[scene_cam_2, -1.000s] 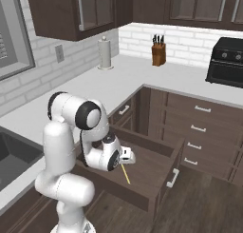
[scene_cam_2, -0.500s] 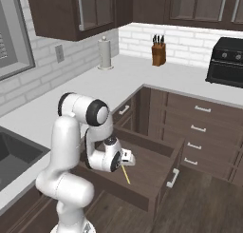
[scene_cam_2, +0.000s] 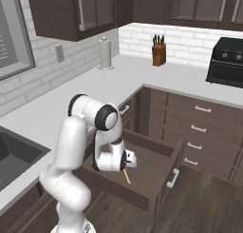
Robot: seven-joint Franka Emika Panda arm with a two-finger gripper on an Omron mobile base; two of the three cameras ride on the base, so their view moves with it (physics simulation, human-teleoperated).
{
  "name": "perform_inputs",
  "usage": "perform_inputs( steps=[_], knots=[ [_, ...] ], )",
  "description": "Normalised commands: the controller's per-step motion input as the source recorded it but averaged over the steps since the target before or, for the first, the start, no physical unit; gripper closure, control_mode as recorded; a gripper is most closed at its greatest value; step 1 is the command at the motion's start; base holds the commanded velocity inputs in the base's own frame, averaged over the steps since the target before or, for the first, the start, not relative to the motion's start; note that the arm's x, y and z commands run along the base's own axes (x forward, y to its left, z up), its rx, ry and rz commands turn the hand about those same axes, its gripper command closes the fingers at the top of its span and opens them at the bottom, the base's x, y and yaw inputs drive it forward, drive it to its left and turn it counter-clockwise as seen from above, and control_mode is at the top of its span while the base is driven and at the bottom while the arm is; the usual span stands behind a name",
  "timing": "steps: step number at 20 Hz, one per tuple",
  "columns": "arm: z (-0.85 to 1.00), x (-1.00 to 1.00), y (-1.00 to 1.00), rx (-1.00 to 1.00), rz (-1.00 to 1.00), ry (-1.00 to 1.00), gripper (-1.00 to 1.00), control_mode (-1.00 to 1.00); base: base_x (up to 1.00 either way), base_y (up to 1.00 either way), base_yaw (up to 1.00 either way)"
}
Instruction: Take a straw from the drawer in front and place it inside the glass cup on the dining counter.
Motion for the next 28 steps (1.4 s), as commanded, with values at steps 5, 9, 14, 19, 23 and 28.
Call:
perform_inputs(
  steps=[5, 9, 14, 19, 23, 28],
  knots=[
    [-0.23, 0.22, -0.29, 0.02, 0.00, 0.07, -1.00, -1.00, 0.00, 0.00, 0.00],
    [-0.37, 0.01, -0.02, 0.00, 0.00, 0.06, 1.00, -1.00, 0.00, 0.00, 0.00],
    [-0.30, 0.00, -0.10, 0.00, 0.00, 0.00, 1.00, -1.00, 0.00, 0.00, 0.00],
    [-0.23, 0.00, -0.26, 0.00, 0.00, 0.00, 1.00, -1.00, 0.00, 0.00, 0.00],
    [-0.10, 0.00, -0.16, 0.00, 0.00, 0.00, 1.00, -1.00, 0.00, 0.00, 0.00],
    [0.28, 0.00, 0.00, 0.00, 0.00, -0.01, 1.00, -1.00, 0.00, 0.00, 0.00]
  ],
)
